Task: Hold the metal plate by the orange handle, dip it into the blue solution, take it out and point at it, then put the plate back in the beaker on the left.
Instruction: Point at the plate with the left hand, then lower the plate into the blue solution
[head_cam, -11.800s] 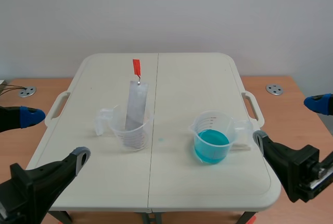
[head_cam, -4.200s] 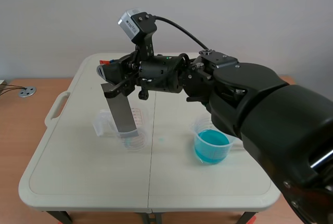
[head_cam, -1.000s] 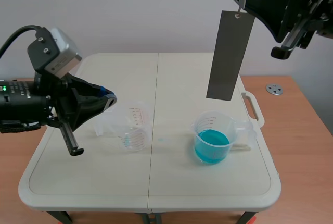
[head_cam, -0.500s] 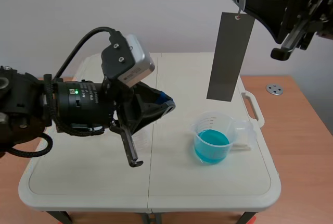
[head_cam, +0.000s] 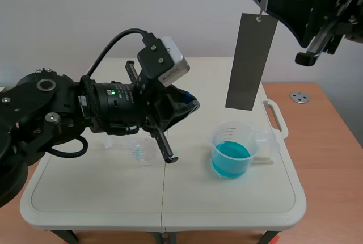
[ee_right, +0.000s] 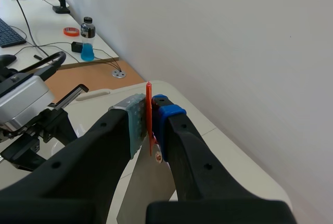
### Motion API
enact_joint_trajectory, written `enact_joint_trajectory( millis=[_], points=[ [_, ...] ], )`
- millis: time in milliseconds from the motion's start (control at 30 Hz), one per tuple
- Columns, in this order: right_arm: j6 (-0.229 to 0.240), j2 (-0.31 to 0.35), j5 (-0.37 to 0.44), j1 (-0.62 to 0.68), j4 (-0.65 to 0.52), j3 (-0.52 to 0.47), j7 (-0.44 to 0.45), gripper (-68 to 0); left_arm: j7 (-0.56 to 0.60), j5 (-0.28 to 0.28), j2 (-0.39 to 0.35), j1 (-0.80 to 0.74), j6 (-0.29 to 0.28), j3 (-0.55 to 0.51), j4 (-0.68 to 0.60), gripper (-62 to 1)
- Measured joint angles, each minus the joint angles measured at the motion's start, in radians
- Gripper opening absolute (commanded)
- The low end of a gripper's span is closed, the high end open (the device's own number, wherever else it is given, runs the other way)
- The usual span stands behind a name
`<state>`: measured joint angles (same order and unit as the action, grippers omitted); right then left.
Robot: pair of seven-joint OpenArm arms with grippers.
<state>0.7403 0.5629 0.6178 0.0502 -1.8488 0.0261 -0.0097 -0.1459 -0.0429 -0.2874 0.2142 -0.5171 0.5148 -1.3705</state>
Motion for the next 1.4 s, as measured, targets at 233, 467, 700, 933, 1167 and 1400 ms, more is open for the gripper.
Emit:
enact_joint_trajectory(
  millis=[233,467,700,933,1167,1400],
  points=[
    [0.0,0.0,0.0,0.0,0.0,0.0,0.0,-66.2,0.004,-0.002,0.005,0.016,0.0,0.0,0.027,-59.1],
    [0.0,0.0,0.0,0.0,0.0,0.0,0.0,-66.2,0.006,-0.002,0.005,0.016,0.0,0.0,0.027,-59.1],
    [0.0,0.0,0.0,0.0,0.0,0.0,0.001,-66.2,0.005,-0.069,-0.031,0.013,0.141,-0.004,0.027,-59.1],
    [0.0,0.0,0.0,0.0,0.0,0.0,0.0,-66.2,0.067,-0.153,-0.224,-0.082,0.268,-0.128,-0.02,-59.1],
    [0.0,0.0,0.0,0.0,0.0,0.0,0.0,-66.2,0.184,-0.315,-0.507,-0.354,0.386,-0.377,-0.095,-59.0],
    [0.0,0.0,-0.024,0.0,0.0,0.0,-0.011,-66.2,0.192,-0.382,-0.66,-0.699,0.575,-0.633,-0.093,-59.0]
  ],
)
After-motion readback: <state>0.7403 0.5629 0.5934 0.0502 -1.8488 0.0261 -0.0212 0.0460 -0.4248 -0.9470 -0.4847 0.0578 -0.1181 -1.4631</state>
